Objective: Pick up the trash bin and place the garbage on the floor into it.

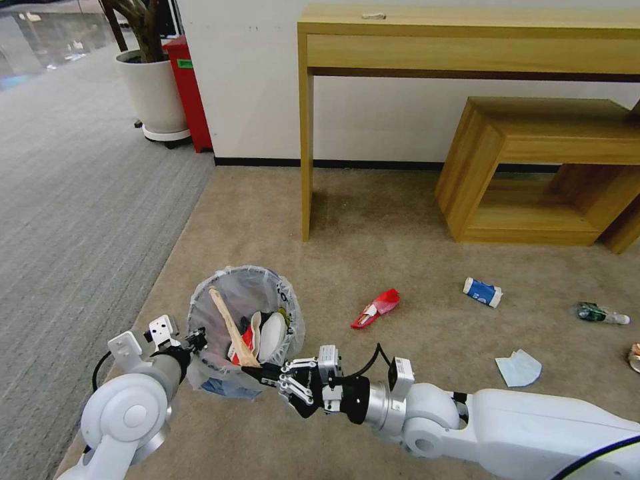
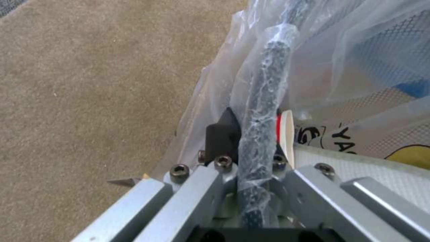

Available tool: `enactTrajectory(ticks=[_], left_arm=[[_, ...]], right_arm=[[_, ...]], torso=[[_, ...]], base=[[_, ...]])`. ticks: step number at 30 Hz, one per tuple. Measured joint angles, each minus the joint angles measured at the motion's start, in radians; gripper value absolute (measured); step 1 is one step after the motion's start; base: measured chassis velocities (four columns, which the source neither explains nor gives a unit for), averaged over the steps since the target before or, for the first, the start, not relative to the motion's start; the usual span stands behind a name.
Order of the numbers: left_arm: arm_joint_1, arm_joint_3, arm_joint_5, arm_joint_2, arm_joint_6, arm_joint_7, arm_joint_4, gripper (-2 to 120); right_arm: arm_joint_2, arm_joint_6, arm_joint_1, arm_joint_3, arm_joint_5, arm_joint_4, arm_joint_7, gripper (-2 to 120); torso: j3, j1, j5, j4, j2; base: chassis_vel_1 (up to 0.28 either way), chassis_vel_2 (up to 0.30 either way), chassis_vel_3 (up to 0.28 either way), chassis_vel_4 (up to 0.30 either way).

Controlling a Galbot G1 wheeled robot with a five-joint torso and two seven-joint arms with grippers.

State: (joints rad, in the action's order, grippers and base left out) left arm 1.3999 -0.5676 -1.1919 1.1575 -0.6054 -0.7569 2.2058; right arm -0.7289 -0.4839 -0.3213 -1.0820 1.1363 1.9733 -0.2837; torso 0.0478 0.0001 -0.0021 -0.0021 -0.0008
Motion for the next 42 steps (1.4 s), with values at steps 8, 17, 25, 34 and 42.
enactTrajectory(ticks=[8, 17, 25, 34, 42], left_arm=[[0.012, 0.003, 0.007, 0.002, 0.0, 0.006, 0.006, 0], [0.01, -0.001, 0.006, -0.005, 0.001, 0.009, 0.003, 0], [0.006, 0.001, 0.003, -0.007, 0.002, 0.009, -0.003, 0], [0.003, 0.003, 0.003, -0.006, 0.003, 0.01, -0.015, 0], [-0.004, 0.015, 0.017, 0.004, 0.005, 0.013, -0.04, 0]], right_arm=[[-0.009, 0.008, 0.004, 0.002, 0.003, -0.002, 0.007, 23], [-0.005, 0.01, -0.016, 0.014, 0.005, -0.009, 0.015, 56], [0.011, 0.006, -0.041, 0.035, -0.003, -0.01, 0.015, 78], [0.006, 0.004, -0.04, 0.044, -0.004, -0.013, 0.014, 68], [0.009, -0.004, -0.033, 0.048, -0.015, -0.018, 0.01, 59]], torso=[[0.0, 0.0, 0.0, 0.0, 0.0], [0.0, 0.0, 0.0002, 0.0, 0.0], [0.0, 0.0, 0.0001, -0.0001, 0.0], [0.0, 0.0, 0.0001, 0.0, 0.0], [0.0, 0.0, 0.0001, -0.0001, 0.0]], base=[[0.0, 0.0, 0.0, 0.0], [0.0, 0.0, 0.0, 0.0], [0.0, 0.0, 0.0, 0.0], [0.0, 0.0, 0.0, 0.0], [0.0, 0.0, 0.0, 0.0]])
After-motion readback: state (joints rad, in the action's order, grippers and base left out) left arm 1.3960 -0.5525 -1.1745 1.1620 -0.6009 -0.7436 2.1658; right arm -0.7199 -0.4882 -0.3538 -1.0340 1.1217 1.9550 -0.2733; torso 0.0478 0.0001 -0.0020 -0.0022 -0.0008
